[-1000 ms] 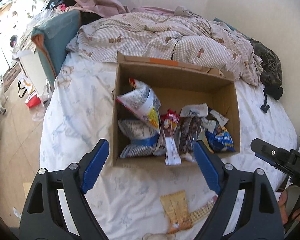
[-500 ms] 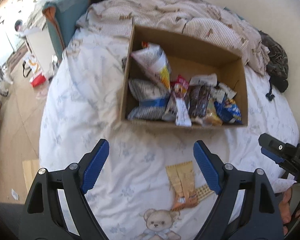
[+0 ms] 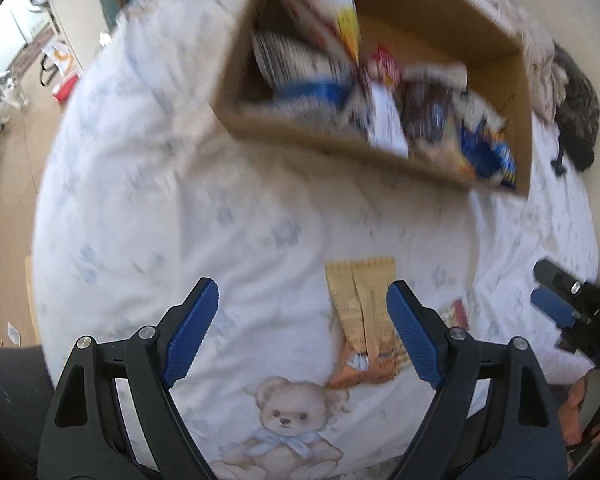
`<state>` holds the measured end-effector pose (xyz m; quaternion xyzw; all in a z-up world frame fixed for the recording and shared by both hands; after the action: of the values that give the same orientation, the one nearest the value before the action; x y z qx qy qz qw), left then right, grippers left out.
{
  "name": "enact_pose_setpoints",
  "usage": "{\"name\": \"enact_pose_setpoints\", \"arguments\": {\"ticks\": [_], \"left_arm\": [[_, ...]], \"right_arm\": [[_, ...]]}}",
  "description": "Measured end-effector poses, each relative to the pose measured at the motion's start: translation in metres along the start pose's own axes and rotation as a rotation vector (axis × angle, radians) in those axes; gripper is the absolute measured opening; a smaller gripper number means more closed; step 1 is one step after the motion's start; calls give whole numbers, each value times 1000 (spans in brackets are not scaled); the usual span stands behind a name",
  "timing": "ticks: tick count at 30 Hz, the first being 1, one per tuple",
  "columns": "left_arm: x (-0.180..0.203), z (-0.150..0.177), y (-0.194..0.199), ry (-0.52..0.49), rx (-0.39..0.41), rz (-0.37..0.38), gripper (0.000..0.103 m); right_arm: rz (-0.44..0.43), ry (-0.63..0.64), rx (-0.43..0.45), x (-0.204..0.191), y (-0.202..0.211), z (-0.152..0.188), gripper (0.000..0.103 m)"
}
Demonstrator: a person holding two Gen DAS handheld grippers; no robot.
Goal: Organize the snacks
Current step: 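Grasp the tan two-pack snack with left tool while right tool grasps pink-checked bar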
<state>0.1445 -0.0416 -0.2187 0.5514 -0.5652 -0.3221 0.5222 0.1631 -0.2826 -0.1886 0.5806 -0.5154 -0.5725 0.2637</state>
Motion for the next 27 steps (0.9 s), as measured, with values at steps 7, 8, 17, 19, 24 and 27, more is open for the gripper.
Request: {"name": "enact_pose_setpoints", "arguments": {"ticks": [7, 8, 17, 19, 24, 27], "left_arm": [[37, 25, -45, -115, -100, -12, 84], [42, 33, -54, -122, -136, -11, 84], [45, 44, -63, -189, -184, -110, 34], [43, 43, -60, -196, -187, -99, 29], [28, 34, -42, -200, -154, -101, 25], [24, 27, -21, -177, -115, -94, 25]], "right_arm": [[21, -25, -2, 12, 1, 1, 76], [24, -27, -1, 13, 1, 1, 76], [20, -39, 10, 14, 4, -3, 76], [20, -37, 10, 12, 3, -4, 76], [16, -23, -3, 6, 0, -2, 76], [17, 0, -23, -1, -5, 2, 76]]}}
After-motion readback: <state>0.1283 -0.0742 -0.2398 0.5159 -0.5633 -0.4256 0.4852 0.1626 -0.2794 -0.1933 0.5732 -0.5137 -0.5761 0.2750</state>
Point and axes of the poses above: each gripper's, at about its wrist camera, not at the fingertips, and y roughly against the way its jaws point, x to its right, z to its underside, the point moved 8 cm from there along -y, roughly the way its jaws point, and after that the axes turned 3 degrees about z, right-handed, at the moved point
